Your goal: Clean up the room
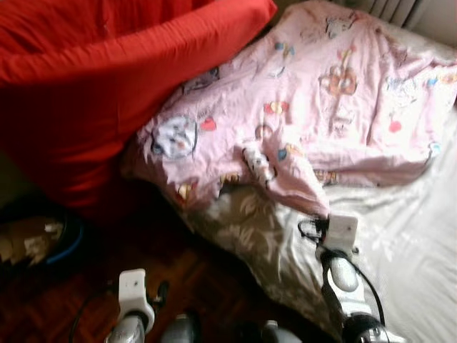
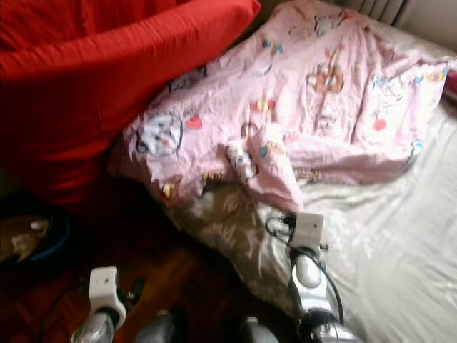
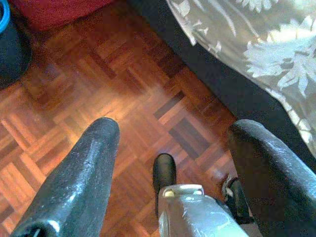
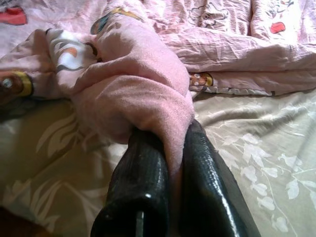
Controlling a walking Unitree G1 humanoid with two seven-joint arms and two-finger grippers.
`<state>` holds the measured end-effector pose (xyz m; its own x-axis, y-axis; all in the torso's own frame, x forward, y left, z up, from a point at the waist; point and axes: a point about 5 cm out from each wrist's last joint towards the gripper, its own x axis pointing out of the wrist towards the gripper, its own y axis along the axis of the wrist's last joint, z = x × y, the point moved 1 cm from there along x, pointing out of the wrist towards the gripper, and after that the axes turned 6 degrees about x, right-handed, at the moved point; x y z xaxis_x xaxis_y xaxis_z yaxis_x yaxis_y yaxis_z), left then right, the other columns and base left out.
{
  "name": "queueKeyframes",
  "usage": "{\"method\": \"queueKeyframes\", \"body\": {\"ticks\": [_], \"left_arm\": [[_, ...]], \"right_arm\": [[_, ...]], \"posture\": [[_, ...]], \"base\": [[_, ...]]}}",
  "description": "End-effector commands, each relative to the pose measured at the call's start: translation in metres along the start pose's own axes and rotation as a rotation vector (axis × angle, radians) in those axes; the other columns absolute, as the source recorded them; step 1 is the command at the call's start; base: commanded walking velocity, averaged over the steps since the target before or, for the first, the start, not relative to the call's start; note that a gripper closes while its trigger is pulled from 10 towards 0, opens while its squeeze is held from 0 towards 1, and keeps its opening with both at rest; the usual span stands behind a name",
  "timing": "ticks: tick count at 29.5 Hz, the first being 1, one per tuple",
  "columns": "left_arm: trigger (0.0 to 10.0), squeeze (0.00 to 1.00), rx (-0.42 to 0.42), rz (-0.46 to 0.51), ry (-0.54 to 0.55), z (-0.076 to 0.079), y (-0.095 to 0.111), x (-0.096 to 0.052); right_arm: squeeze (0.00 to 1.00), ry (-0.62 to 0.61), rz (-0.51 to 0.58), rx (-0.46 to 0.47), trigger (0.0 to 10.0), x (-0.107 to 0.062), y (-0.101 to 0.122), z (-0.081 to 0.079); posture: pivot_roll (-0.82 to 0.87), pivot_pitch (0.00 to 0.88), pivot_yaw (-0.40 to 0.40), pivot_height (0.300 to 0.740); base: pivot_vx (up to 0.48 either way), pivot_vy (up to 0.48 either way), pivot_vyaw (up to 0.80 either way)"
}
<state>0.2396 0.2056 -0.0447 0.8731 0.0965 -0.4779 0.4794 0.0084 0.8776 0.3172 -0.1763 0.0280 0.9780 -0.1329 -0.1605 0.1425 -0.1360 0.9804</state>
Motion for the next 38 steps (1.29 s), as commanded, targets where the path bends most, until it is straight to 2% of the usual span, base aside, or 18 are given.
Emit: {"method": "queueKeyframes", "body": {"ticks": [1,9,12,17,20,24,33,38], "left_arm": [[10.0,0.00,-0.002,-0.039,0.008,-0.003,-0.013,-0.006],[10.0,0.00,-0.003,-0.038,0.009,-0.003,-0.013,-0.006],[10.0,0.00,-0.001,-0.039,0.009,-0.003,-0.013,-0.006],[10.0,0.00,0.001,-0.040,0.008,-0.004,-0.013,-0.006],[10.0,0.00,0.003,-0.040,0.006,-0.003,-0.013,-0.006],[10.0,0.00,0.004,-0.040,0.004,-0.003,-0.013,-0.006],[10.0,0.00,0.004,-0.040,0.007,-0.003,-0.012,-0.006],[10.0,0.00,0.004,-0.041,0.005,-0.003,-0.012,-0.006]], "right_arm": [[0.00,-0.008,-0.010,0.003,10.0,-0.003,-0.005,0.001],[0.00,-0.038,0.035,-0.014,10.0,-0.001,0.003,0.006],[0.00,-0.052,0.086,-0.065,10.0,0.003,0.014,0.011],[0.00,-0.097,0.169,-0.067,10.0,0.009,0.035,0.023],[0.00,-0.092,0.208,-0.069,10.0,0.012,0.043,0.022],[0.00,-0.078,0.306,-0.060,10.0,0.017,0.066,0.016],[0.00,-0.080,0.418,-0.060,10.0,0.021,0.092,0.013],[0.00,-0.034,0.536,-0.071,10.0,0.022,0.118,0.002]], "posture": [[0.07,0.241,-0.020,0.740],[0.07,0.240,-0.021,0.740],[0.07,0.239,-0.018,0.740],[0.07,0.239,-0.016,0.740],[0.07,0.238,-0.016,0.740],[0.07,0.236,-0.015,0.740],[0.07,0.238,-0.015,0.740],[0.07,0.239,-0.016,0.740]], "base": [[-0.277,0.000,0.00],[-0.277,0.000,0.00],[-0.280,0.000,0.00],[-0.278,0.000,0.00],[-0.277,0.000,0.00],[-0.277,0.000,0.00],[-0.277,0.000,0.00],[-0.278,0.000,0.00]]}}
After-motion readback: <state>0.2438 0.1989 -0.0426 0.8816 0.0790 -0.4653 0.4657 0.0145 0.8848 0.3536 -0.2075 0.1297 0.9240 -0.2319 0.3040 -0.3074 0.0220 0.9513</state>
